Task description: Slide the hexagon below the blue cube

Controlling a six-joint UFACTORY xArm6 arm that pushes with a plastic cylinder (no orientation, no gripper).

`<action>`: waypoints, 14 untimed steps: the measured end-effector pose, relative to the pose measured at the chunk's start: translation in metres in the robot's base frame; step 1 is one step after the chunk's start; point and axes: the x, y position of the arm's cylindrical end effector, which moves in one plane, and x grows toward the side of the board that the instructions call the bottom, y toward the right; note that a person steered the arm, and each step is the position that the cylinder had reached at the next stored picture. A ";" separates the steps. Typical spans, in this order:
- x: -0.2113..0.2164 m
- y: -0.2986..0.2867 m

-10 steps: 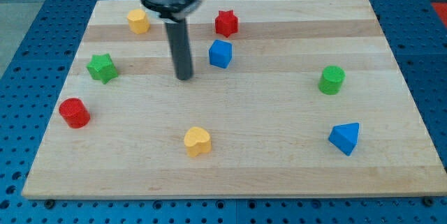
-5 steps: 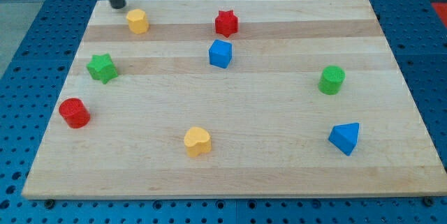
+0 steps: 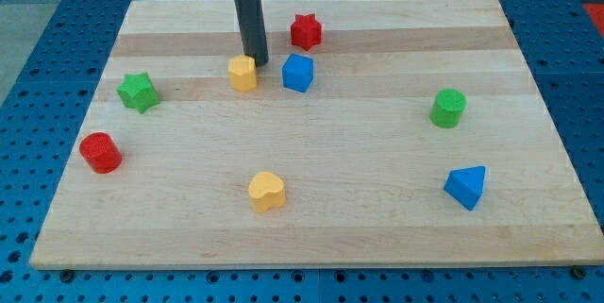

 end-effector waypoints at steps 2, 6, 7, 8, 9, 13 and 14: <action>0.007 -0.002; 0.054 0.040; 0.054 -0.037; 0.087 -0.070; 0.134 0.014; 0.114 0.090; 0.132 0.064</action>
